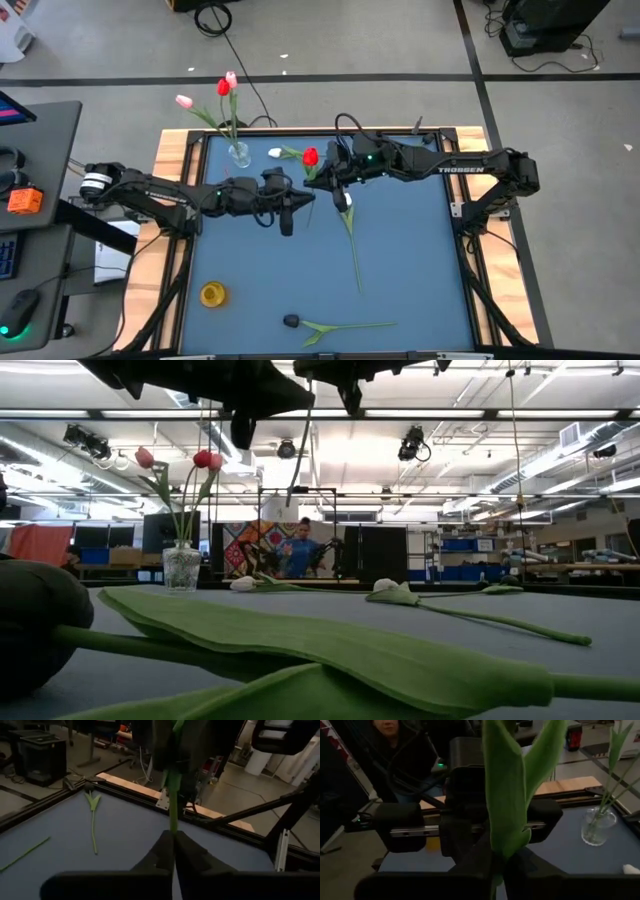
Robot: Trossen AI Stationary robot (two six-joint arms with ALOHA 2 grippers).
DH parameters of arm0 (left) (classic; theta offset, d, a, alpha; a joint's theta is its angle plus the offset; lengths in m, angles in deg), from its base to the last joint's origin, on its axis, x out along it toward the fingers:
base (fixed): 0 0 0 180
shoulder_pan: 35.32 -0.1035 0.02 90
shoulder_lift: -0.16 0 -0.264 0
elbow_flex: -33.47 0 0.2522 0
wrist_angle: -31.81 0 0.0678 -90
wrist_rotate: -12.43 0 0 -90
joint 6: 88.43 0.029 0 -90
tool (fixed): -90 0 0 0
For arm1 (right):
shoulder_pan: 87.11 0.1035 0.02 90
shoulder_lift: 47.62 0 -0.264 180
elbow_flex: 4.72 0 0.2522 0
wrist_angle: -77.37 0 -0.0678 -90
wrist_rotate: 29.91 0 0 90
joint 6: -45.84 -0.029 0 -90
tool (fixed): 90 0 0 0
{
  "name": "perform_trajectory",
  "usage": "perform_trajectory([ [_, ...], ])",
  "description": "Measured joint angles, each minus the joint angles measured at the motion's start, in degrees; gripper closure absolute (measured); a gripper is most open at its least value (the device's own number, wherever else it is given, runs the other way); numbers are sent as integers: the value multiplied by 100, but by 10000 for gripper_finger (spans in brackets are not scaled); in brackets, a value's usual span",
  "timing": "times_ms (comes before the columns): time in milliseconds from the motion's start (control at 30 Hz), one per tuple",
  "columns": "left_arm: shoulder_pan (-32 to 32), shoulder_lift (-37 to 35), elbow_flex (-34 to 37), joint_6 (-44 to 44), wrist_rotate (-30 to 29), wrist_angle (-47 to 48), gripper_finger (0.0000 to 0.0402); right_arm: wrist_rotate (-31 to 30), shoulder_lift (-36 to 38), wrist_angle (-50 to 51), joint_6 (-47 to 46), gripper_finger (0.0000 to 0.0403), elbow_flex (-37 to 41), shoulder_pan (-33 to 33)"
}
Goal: Sort flowers into vase by color
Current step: Put the red tulip into the transparent vase
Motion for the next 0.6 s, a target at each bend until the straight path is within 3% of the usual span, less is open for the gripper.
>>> perform_trajectory([
  [133, -1, -22, 0, 263, -26, 11, 397, -60, 8, 37, -17, 339, 0, 28],
  [433, -56, -574, 2, 650, -465, -72, 400, -97, 167, 44, -405, 212, -7, -92],
  [600, -66, -612, 2, 657, -464, -139, 400, -59, 164, -87, -396, 204, -7, -92],
])
